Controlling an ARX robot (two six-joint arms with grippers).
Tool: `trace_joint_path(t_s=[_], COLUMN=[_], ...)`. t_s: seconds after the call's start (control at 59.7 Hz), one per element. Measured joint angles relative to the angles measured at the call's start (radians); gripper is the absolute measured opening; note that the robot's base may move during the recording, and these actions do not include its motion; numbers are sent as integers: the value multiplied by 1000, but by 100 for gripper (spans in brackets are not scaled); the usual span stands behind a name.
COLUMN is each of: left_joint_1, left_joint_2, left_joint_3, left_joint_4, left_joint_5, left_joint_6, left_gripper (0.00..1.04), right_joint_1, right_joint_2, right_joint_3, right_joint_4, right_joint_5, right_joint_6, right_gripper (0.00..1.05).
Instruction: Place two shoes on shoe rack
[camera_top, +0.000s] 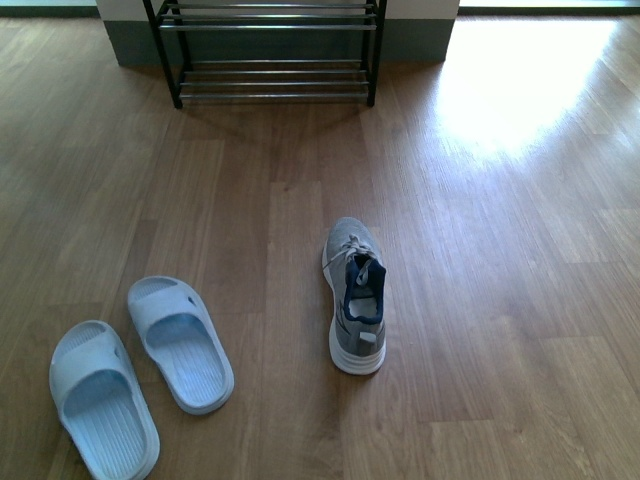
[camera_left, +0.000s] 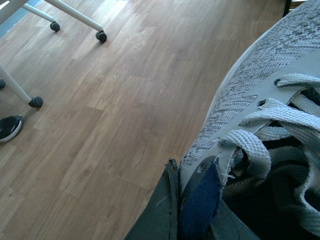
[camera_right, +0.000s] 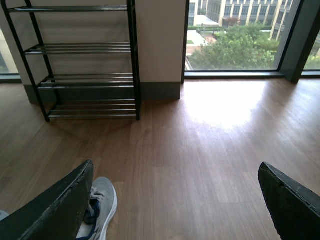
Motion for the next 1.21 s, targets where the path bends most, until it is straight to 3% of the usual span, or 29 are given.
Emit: trace_joint_path(t_s=[0.703,0.804,0.888,1.038,1.206], left_joint_1=[0,0,0,0,0], left_joint_2=[0,0,0,0,0], left_joint_3=[-1,-1,-1,-1,-1], left_joint_4=[0,0,0,0,0], left_joint_5=[-6,-11,-10,2,-7], left_joint_6=[1,1,1,1,1], left_gripper=[1,1,1,1,1], right_joint_1=[0,1,0,-70,-159], right_joint_2=[0,60,262,954,1643], right_joint_3=[0,24,28,156,323], right_joint_4=[0,-100,4,355,491], right_joint_5=[-4,2,3,-109,-97], right_joint_6=[0,-62,-113,-240,-289], right_gripper=[96,96,96,96,96])
